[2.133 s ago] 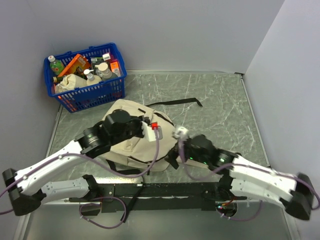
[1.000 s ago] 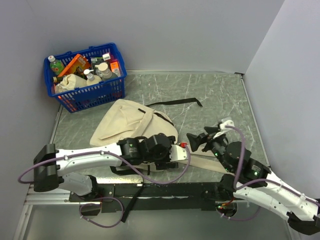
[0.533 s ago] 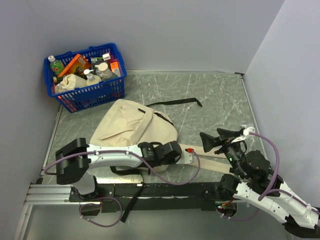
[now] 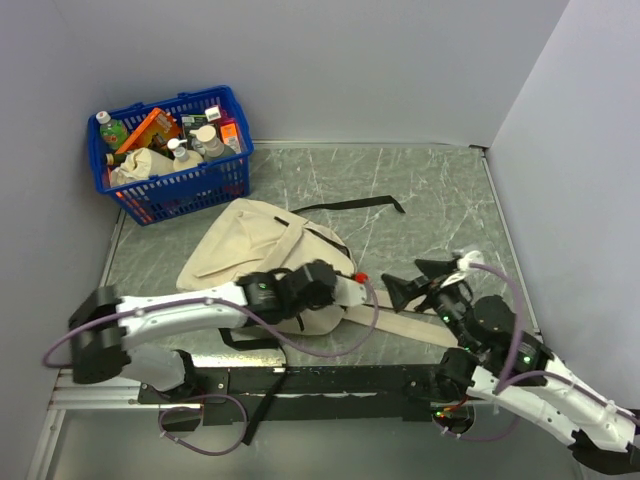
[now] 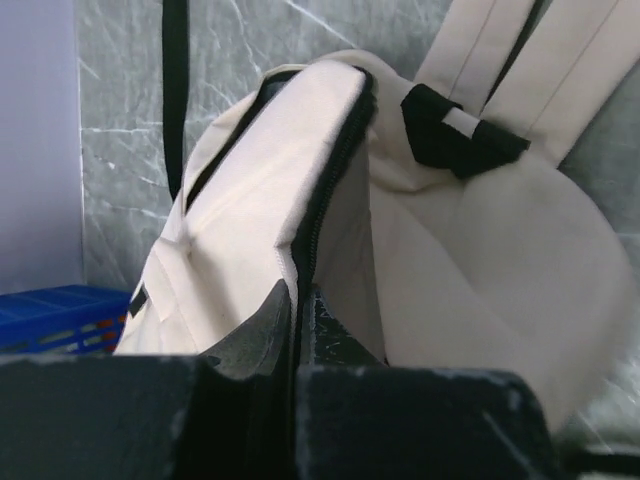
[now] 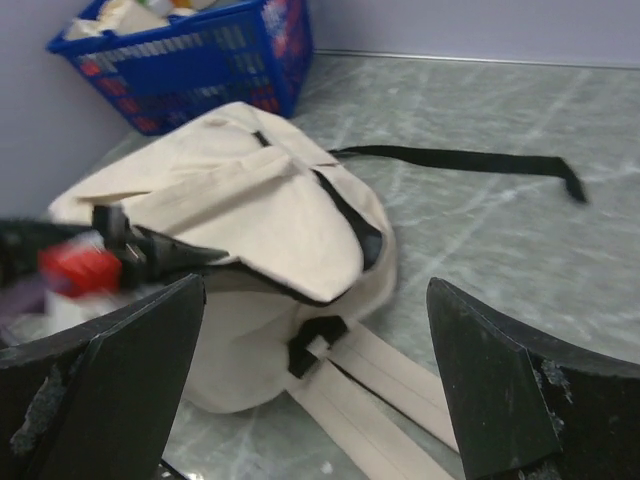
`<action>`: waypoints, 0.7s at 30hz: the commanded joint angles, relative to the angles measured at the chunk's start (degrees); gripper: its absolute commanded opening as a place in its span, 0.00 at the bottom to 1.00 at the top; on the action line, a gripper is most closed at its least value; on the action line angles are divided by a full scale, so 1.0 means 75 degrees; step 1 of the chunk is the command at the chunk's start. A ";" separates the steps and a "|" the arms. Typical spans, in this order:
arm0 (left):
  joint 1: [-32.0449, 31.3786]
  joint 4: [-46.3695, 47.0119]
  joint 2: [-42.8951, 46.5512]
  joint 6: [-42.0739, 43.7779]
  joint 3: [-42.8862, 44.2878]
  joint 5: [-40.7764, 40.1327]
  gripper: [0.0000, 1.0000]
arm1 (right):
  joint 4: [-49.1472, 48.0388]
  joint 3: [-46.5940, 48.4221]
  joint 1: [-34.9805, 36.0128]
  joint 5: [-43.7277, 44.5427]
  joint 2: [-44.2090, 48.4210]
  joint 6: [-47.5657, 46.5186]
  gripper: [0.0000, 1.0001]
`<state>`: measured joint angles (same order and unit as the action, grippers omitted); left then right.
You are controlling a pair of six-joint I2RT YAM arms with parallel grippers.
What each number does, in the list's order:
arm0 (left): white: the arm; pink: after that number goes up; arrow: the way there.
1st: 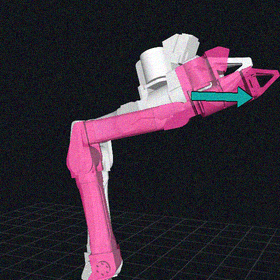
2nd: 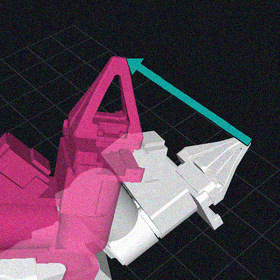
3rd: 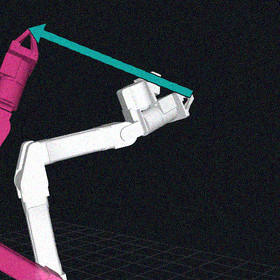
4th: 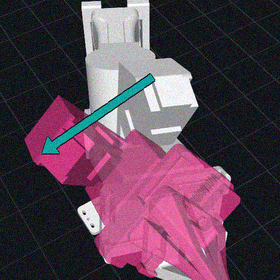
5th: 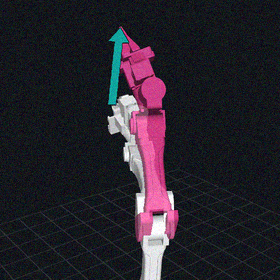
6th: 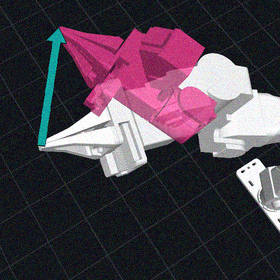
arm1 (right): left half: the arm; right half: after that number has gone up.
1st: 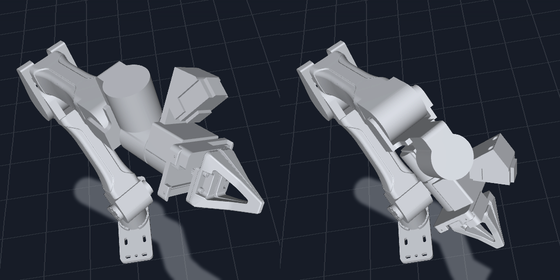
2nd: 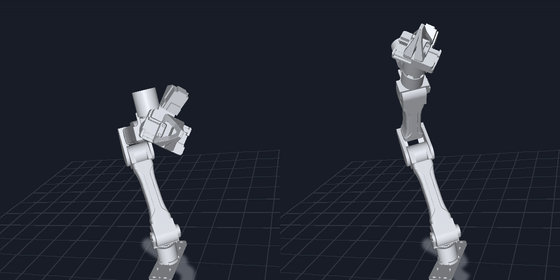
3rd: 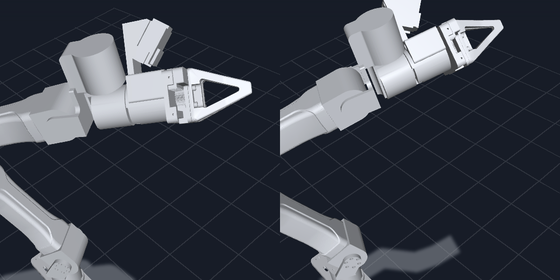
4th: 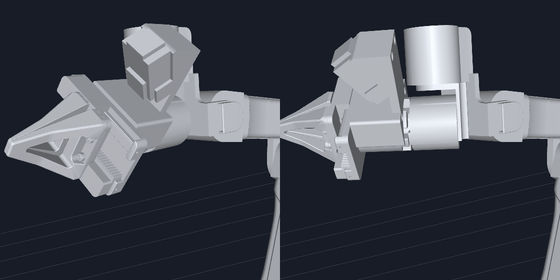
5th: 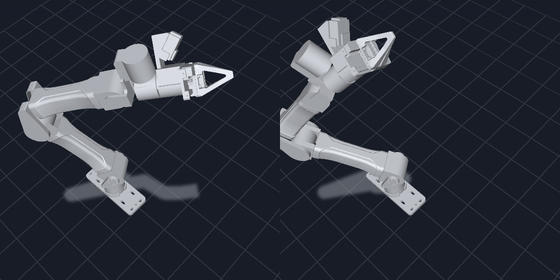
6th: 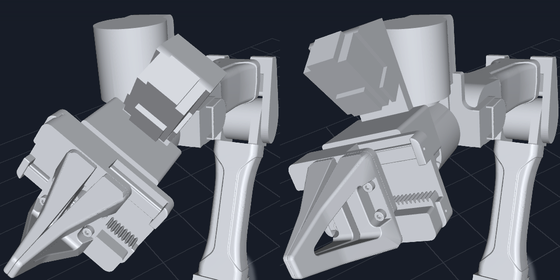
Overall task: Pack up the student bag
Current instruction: Adjust the student bag at the center of the board.
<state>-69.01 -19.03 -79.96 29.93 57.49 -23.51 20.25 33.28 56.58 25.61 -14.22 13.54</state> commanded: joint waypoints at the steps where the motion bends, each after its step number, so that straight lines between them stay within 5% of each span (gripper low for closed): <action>1: 0.1078 -0.1059 0.1659 -0.0767 0.0537 0.1629 0.01 | -0.1724 -0.1400 -0.0020 -0.2238 -0.0377 -0.0641 1.00; 8: 0.1362 -0.1037 0.5337 -0.0499 -0.1454 0.3614 0.01 | -0.1951 -0.0092 -0.0008 -0.5099 -0.3620 -0.2097 1.00; 12: 0.1374 -0.1400 0.5552 -0.0557 -0.1596 0.4000 0.01 | -0.2020 0.0811 -0.0032 -0.5770 -0.5401 -0.2975 1.00; 21: 0.1374 -0.0968 0.5787 -0.0769 -0.1888 0.3803 0.01 | -0.2348 0.1576 -0.0009 -0.8136 -0.6940 -0.3870 0.99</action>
<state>-58.81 -31.18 -37.91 24.69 43.53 4.69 5.91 42.92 55.99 -24.82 -65.41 -12.78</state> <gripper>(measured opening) 0.055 0.994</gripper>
